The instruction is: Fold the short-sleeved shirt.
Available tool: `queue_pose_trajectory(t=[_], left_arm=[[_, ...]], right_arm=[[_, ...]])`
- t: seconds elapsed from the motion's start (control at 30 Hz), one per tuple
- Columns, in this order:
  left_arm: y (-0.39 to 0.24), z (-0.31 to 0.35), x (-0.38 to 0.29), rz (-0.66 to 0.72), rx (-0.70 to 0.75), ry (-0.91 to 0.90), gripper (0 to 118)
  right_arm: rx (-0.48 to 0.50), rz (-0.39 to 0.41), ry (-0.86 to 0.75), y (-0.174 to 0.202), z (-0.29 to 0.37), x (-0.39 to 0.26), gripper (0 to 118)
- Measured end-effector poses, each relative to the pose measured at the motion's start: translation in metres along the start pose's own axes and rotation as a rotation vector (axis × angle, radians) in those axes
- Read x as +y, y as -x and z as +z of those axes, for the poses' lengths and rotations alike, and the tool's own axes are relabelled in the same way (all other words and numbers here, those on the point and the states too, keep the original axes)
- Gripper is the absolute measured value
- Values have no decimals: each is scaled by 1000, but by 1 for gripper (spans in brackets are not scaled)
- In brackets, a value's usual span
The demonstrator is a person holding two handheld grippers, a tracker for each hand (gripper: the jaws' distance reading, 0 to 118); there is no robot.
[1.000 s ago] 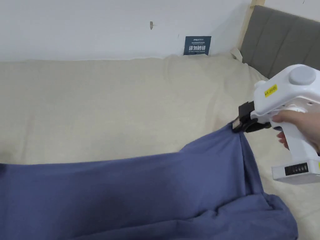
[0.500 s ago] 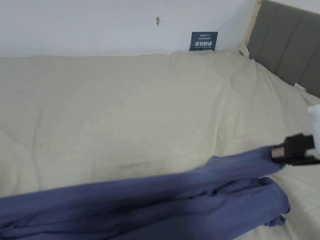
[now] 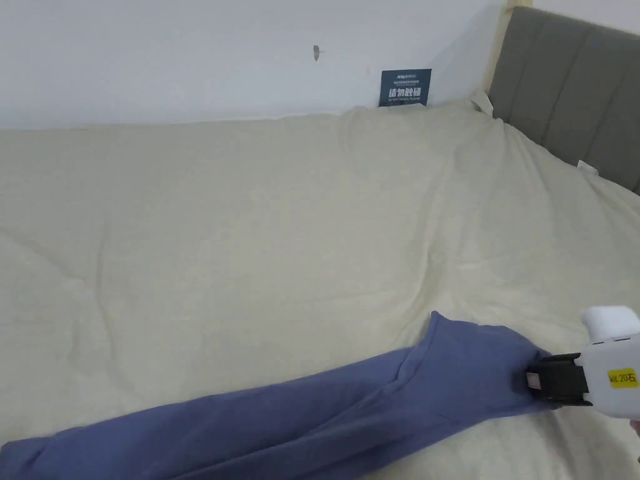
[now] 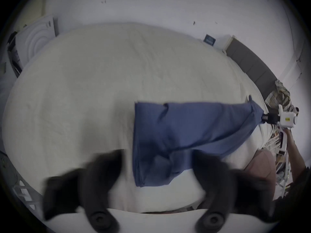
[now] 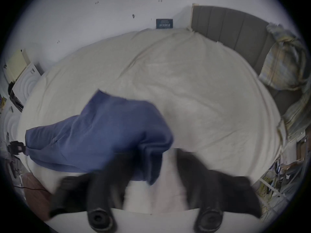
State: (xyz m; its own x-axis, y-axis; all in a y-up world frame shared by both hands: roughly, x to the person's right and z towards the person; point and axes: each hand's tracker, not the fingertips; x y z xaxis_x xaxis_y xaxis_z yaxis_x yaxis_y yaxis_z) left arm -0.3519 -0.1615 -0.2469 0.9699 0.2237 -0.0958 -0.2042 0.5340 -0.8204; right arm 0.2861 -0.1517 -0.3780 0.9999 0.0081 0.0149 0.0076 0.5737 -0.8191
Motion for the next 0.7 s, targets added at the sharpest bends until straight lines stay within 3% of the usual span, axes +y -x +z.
queue_pose_trajectory(t=[0.03, 0.07, 0.1, 0.13, 0.2, 0.33, 0.37, 0.4, 0.43, 0.47, 0.53, 0.6, 0.7], left_arm=[[-1, 10, 4, 11, -7, -25, 114], [-1, 27, 7, 18, -22, -76, 118], [-1, 42, 11, 9, -42, -134, 117], [4, 82, 28, -321, 321, -290, 117], [-3, 109, 26, -290, 265, -376, 118], [-38, 150, 17, -354, 266, -565, 113], [-46, 157, 10, -380, 277, -628, 100], [-52, 157, 7, -417, 297, -706, 74], [-64, 160, 0, -471, 360, -761, 21], [-75, 161, -7, -519, 429, -816, 0], [-95, 159, -19, -610, 492, -935, 0], [-100, 162, -30, -553, 378, -939, 0], [-113, 162, -31, -525, 398, -975, 0]], right_arm=[[8, 0, -26, -1, 13, 3, 82], [55, -7, -87, -1, 34, 7, 98], [80, -15, -153, 0, 55, 11, 100], [114, -20, -218, 3, 76, 13, 100], [186, -46, -345, 16, 115, 11, 100], [320, -53, -629, 63, 176, -8, 100], [313, -49, -689, 64, 176, -15, 97], [288, -44, -760, 76, 180, -24, 88], [276, -36, -821, 87, 183, -31, 45], [278, -26, -852, 95, 183, -36, 0], [201, -37, -884, 109, 167, -50, 0], [248, -34, -917, 112, 158, -62, 0], [179, -2, -928, 121, 158, -68, 0]])
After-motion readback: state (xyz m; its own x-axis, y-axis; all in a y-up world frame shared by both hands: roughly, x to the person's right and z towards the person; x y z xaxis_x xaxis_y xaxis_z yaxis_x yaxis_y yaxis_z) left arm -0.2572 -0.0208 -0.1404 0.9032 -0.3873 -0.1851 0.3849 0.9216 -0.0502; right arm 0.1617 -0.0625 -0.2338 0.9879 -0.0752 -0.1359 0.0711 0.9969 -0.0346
